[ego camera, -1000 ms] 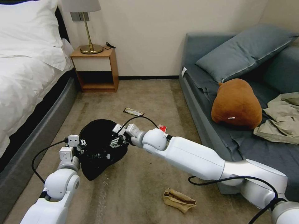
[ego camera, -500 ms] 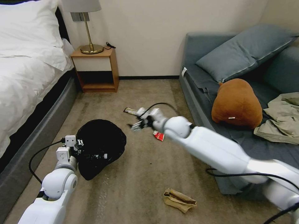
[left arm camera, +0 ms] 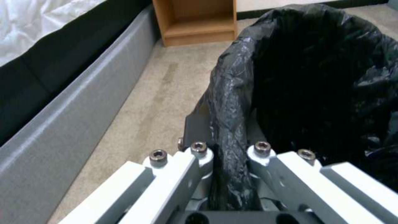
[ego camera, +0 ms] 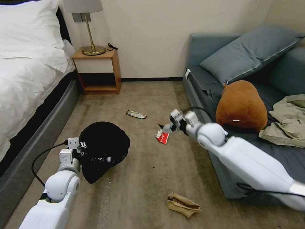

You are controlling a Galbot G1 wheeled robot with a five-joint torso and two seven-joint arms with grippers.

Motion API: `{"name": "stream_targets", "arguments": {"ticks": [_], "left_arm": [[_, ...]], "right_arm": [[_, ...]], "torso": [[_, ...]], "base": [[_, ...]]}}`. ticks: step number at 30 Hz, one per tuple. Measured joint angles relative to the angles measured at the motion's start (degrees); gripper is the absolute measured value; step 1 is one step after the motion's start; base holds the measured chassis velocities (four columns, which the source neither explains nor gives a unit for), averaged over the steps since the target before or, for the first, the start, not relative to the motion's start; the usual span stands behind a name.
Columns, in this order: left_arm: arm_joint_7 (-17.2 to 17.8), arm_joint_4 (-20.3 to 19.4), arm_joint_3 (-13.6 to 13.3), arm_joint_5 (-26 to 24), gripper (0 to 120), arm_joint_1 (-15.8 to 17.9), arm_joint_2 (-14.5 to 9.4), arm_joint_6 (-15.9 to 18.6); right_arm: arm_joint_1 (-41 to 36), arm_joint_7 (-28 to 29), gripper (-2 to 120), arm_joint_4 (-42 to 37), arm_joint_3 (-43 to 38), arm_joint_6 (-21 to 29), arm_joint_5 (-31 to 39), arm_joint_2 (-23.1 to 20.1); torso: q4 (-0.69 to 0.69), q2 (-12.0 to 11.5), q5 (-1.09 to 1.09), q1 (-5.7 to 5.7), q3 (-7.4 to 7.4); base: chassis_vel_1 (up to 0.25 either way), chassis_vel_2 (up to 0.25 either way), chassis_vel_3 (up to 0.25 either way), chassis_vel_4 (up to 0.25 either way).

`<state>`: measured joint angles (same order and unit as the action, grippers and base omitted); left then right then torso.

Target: Pick up the trash bin, then pick up the garbage on the floor and place it into the trash bin.

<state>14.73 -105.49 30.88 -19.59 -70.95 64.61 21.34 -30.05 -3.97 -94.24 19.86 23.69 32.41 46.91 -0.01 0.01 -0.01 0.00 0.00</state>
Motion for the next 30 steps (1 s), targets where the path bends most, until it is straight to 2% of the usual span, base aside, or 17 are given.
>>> {"name": "stream_targets", "arguments": {"ticks": [3,8,9,13,14,23,30], "left_arm": [[0.1,0.6,-0.4,0.1,3,0.8,-0.1,0.2],[0.1,1.0,-0.4,0.1,3,0.7,0.1,0.2],[0.0,1.3,-0.4,0.3,3,0.3,0.2,0.0],[-0.1,1.6,-0.5,0.5,3,0.3,0.3,-0.1],[0.0,1.9,-0.5,0.6,3,0.4,0.5,-0.3],[-0.4,2.6,-0.3,0.8,3,-0.5,0.9,-1.1],[-0.7,2.7,-0.3,1.3,3,-1.0,1.3,-1.4]], "right_arm": [[-6.3,-1.6,100,-3.4,-2.4,1.0,-1.9,-1.6],[-10.7,-3.0,100,-5.5,-4.0,1.4,-3.8,-2.5],[-14.2,-3.8,100,-7.6,-5.0,1.5,-4.9,-3.4],[-18.7,-4.7,100,-10.0,-6.6,1.9,-5.8,-4.3],[-22.1,-5.3,100,-11.4,-7.8,2.0,-7.0,-4.7],[-31.7,-6.6,100,-10.9,-13.1,0.5,-14.1,-2.8],[-35.5,-7.1,100,-8.5,-15.7,-0.6,-17.7,-0.7]], "torso": [[0.01,0.0,0.01,0.0,0.0],[0.02,0.0,0.01,0.0,0.0],[0.02,0.0,0.0,0.0,0.0],[0.01,0.0,0.02,0.0,0.0],[0.0,0.0,0.01,0.0,0.01],[0.01,0.0,0.01,0.0,0.0],[0.02,0.0,0.02,0.0,0.0]], "base": [[0.0,0.0,0.0,0.0],[0.0,0.0,0.0,0.0],[0.0,0.0,0.0,0.0],[0.0,0.0,0.0,0.0],[0.0,0.0,0.0,0.0],[0.0,0.0,0.0,0.0],[0.0,0.0,0.0,0.0]]}}
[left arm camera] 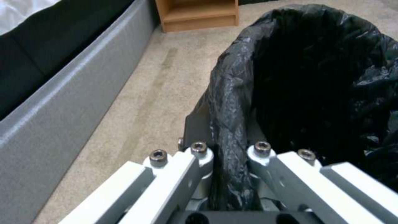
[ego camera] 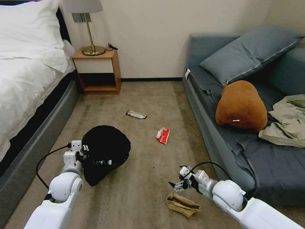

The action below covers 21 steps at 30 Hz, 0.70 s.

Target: Pick up the trash bin, then pick up the garbage on the floor and place it into the trash bin.

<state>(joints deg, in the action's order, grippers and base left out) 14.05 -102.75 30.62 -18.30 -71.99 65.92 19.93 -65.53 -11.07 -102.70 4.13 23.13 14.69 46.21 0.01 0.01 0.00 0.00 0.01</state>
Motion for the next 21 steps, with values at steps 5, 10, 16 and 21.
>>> {"name": "stream_targets", "arguments": {"ticks": [5,10,16,21], "left_arm": [[-0.1,0.0,-0.2,0.2,3,-0.1,0.2,0.0],[-0.2,0.2,-0.5,0.5,3,-0.3,0.3,-0.4],[-0.6,1.0,-0.6,1.2,3,-1.0,0.8,-1.2],[-0.8,1.4,-0.6,1.8,3,-2.2,1.0,-2.3]], "right_arm": [[-3.2,-0.5,100,3.4,-2.0,-1.2,-3.5,1.7],[-6.7,-0.7,100,6.3,-3.5,-2.8,-6.1,3.3],[-7.2,-0.8,100,9.1,-3.5,-4.0,-7.4,4.5],[-7.1,-0.8,100,11.1,-3.6,-4.3,-7.8,5.5]], "torso": [[0.0,0.0,0.0,0.0,0.0],[-0.01,0.0,-0.01,0.0,0.0],[0.0,0.0,0.0,0.0,-0.01],[0.0,0.0,-0.03,0.0,0.0]], "base": [[0.0,0.0,0.0,0.0],[0.0,0.0,0.0,0.0],[0.0,0.0,0.0,0.0],[0.0,0.0,0.0,0.0]]}}
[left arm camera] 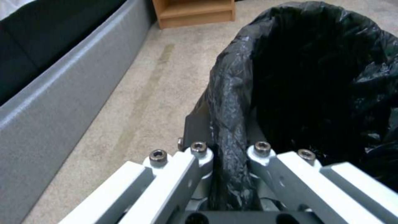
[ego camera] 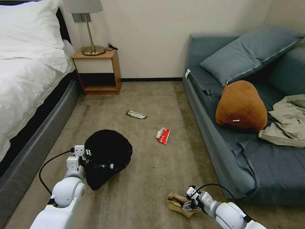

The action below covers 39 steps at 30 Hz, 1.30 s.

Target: Pick up the trash bin, then pick up the garbage on the floor and place it into the trash bin.

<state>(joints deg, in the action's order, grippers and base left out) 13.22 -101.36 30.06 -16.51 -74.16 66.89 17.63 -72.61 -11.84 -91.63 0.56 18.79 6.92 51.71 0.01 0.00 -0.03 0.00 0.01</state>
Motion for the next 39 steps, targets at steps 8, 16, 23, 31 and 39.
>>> {"name": "stream_targets", "arguments": {"ticks": [8,16,23,31,39], "left_arm": [[-0.4,-0.2,0.1,0.1,3,-0.6,-0.6,0.0],[-0.4,-0.2,-0.1,0.1,3,-0.6,-0.6,0.2],[-0.5,0.1,-0.2,0.1,3,-0.2,-0.8,0.3],[-0.5,0.5,-0.2,-0.2,3,0.0,-1.2,0.4],[-0.5,0.4,-0.2,-0.2,3,0.0,-1.3,0.5]], "right_arm": [[0.3,0.0,100,4.4,-0.3,-1.7,-1.5,1.6],[0.7,0.0,100,8.4,-0.6,-4.0,-3.4,3.2],[0.5,-1.0,86,9.9,-0.7,-4.8,-4.3,3.9],[0.4,-2.9,54,11.0,-0.5,-6.4,-5.0,4.6],[0.6,-2.9,30,11.0,-0.6,-6.5,-5.0,4.7]], "torso": [[0.0,0.0,0.02,0.0,0.0],[0.0,0.0,0.02,0.0,0.0],[0.0,0.0,0.03,0.0,-0.01],[-0.01,0.0,0.03,0.0,-0.01],[0.0,0.0,0.03,0.0,-0.01]], "base": [[0.0,0.0,0.0,0.0],[0.0,0.0,0.0,0.0],[0.0,0.0,0.0,0.0],[0.0,0.0,0.0,0.0],[0.0,0.0,0.0,0.0]]}}
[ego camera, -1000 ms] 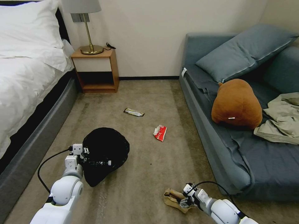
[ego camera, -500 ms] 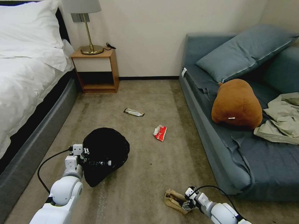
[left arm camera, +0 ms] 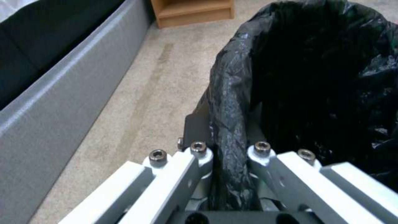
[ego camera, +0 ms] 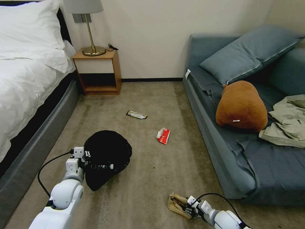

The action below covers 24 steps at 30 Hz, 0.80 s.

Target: Pick up the trash bin, then pick up the garbage on the floor and place it into the trash bin.

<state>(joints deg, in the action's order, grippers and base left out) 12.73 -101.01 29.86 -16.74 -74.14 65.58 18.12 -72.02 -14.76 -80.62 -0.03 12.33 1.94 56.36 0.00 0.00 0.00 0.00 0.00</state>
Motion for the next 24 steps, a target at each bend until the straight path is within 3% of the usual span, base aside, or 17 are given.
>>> {"name": "stream_targets", "arguments": {"ticks": [6,17,24], "left_arm": [[0.0,-0.7,0.0,0.0,3,-0.6,0.0,0.1],[-0.3,-1.7,0.1,2.6,3,-1.3,-0.2,-1.0],[-0.1,-2.3,0.1,2.7,3,-1.6,-0.4,-1.2]], "right_arm": [[-0.2,0.0,2,-0.8,-0.8,-0.1,0.1,-0.8],[1.1,0.2,0,-2.9,-1.8,0.3,0.7,-2.6],[7.1,0.4,0,-4.9,-1.8,2.0,3.9,-6.0]], "torso": [[0.0,0.0,0.01,0.0,0.0],[-0.02,0.0,0.02,0.0,-0.01],[0.0,0.0,0.0,0.0,-0.01]], "base": [[0.0,0.0,0.0,0.0],[0.0,0.0,0.0,0.0],[0.0,0.0,0.0,0.0]]}}
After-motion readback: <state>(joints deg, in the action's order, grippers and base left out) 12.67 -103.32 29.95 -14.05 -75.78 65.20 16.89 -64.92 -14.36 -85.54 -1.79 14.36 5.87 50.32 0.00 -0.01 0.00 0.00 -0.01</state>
